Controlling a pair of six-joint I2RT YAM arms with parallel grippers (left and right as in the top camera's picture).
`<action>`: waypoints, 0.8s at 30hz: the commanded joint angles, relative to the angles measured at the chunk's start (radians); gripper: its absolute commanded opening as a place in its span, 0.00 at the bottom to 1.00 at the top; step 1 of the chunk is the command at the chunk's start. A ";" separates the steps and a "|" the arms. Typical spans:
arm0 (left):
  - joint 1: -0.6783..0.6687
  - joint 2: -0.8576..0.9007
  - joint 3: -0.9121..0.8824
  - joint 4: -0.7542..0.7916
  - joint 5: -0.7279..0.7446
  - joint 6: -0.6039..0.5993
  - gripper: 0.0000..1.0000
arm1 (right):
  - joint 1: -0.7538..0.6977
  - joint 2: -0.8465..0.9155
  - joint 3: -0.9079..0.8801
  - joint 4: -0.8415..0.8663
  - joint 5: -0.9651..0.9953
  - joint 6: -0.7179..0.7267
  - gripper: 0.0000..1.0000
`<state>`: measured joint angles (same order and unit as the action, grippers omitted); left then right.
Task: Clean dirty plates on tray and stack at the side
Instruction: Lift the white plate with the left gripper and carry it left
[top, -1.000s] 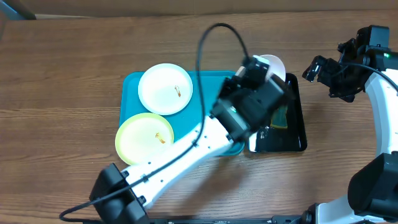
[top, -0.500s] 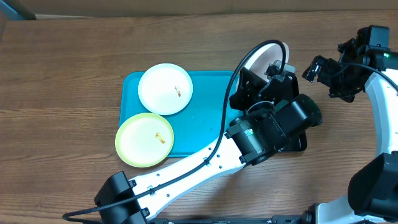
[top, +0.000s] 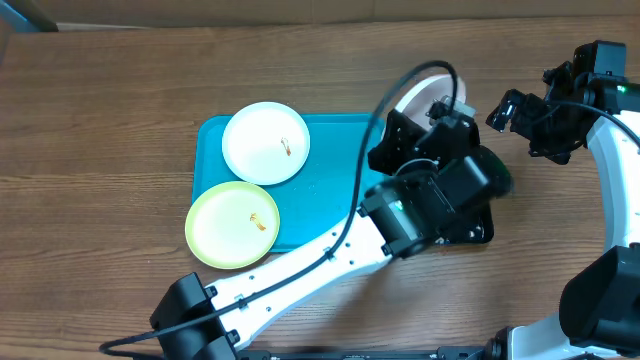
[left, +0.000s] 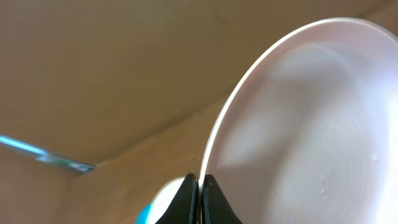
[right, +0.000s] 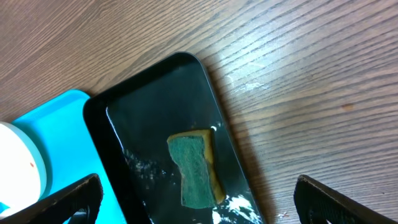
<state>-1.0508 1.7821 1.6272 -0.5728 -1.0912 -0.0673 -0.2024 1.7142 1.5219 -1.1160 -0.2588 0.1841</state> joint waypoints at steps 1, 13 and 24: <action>0.109 -0.021 0.027 -0.059 0.264 -0.156 0.04 | -0.003 -0.012 0.005 0.004 -0.004 0.002 1.00; 0.880 -0.023 0.029 -0.343 1.302 -0.348 0.04 | -0.003 -0.012 0.005 0.004 -0.004 0.002 1.00; 1.555 -0.020 0.024 -0.516 1.246 -0.295 0.04 | -0.003 -0.012 0.005 0.004 -0.004 0.002 1.00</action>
<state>0.4133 1.7821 1.6352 -1.0752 0.1936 -0.3859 -0.2024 1.7142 1.5219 -1.1160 -0.2584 0.1837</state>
